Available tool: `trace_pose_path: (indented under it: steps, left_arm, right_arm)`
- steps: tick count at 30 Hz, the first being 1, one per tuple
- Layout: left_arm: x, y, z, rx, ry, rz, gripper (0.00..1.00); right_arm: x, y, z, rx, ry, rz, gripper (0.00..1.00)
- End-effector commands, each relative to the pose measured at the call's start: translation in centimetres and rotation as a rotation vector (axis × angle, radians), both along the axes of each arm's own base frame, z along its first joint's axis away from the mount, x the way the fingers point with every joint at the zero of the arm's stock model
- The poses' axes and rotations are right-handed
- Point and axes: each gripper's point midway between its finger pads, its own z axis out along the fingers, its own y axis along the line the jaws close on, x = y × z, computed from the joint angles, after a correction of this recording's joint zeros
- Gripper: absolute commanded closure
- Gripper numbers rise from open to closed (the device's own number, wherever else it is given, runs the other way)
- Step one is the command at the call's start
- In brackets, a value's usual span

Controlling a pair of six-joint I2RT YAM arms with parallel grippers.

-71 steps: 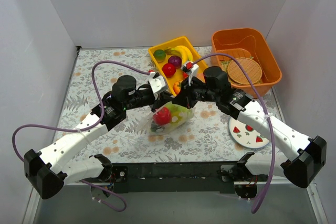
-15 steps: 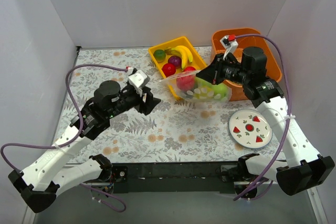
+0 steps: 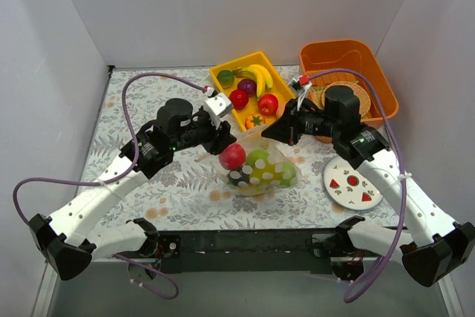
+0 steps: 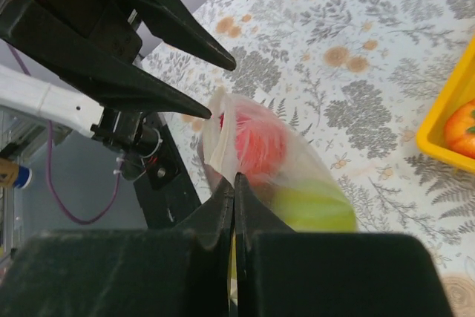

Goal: Open the zip-top bag and remove the fake food

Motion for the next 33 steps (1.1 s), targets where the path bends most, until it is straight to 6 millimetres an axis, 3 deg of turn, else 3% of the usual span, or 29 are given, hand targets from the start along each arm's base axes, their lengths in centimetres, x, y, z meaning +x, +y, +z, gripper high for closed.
trace_pose_path:
  steps: [1, 4, 8, 15, 19, 21, 26, 27, 28, 29, 30, 31, 32, 33]
  left_arm:
    - [-2.7, -0.1, -1.1, -0.012, 0.041, -0.104, 0.58]
    - [-3.2, -0.6, -2.1, -0.018, 0.067, -0.143, 0.58]
    - [-2.1, -0.8, -4.2, -0.005, 0.065, -0.107, 0.59]
    - [-2.1, -0.8, -4.2, -0.02, 0.04, -0.107, 0.62]
    - [-2.1, -0.4, -5.0, -0.008, 0.058, -0.087, 0.83]
    - [-2.0, 0.0, -5.1, -0.001, 0.059, -0.063, 1.0]
    - [-1.9, 1.5, -3.9, -0.031, 0.059, 0.033, 1.0]
    - [-1.5, 1.9, -3.6, -0.031, 0.056, 0.071, 1.0]
    - [-1.5, 2.2, -3.2, -0.033, 0.06, 0.089, 1.0]
    - [-1.3, 2.6, -2.6, -0.04, 0.084, 0.132, 1.0]
    - [-0.8, 3.3, -2.3, -0.03, 0.081, 0.187, 1.0]
    - [-0.6, 3.7, -2.1, -0.024, 0.093, 0.219, 1.0]
    - [-0.7, 4.2, -1.5, -0.014, 0.111, 0.245, 1.0]
    - [-0.5, 4.5, -1.2, -0.004, 0.118, 0.269, 1.0]
  right_arm:
    - [-1.6, 1.6, 1.3, 0.05, -0.117, 0.108, 0.99]
    - [-2.5, 2.5, 1.2, 0.05, -0.131, 0.152, 0.99]
    - [-3.0, 3.4, 1.2, 0.043, -0.144, 0.191, 0.99]
    - [-3.4, 3.6, 0.1, 0.016, -0.144, 0.213, 0.99]
    - [-3.1, 3.7, -0.2, 0.008, -0.149, 0.204, 0.99]
    - [-2.6, 3.8, -0.3, 0.005, -0.149, 0.189, 0.99]
    - [-0.4, 4.7, -0.8, -0.041, -0.116, 0.12, 0.99]
    - [-0.1, 4.8, -1.1, -0.064, -0.097, 0.099, 0.94]
    - [0.1, 5.3, -0.1, -0.065, -0.115, 0.088, 0.87]
    - [1.2, 5.6, -0.7, -0.094, -0.106, 0.049, 0.75]
    - [1.3, 5.8, -0.8, -0.113, -0.099, 0.04, 0.7]
    - [1.5, 6.5, 0.3, -0.115, -0.126, 0.023, 0.63]
    - [1.8, 7.0, 0.1, -0.129, -0.123, 0.017, 0.49]
    - [1.9, 7.3, 0.3, -0.137, -0.127, 0.008, 0.43]
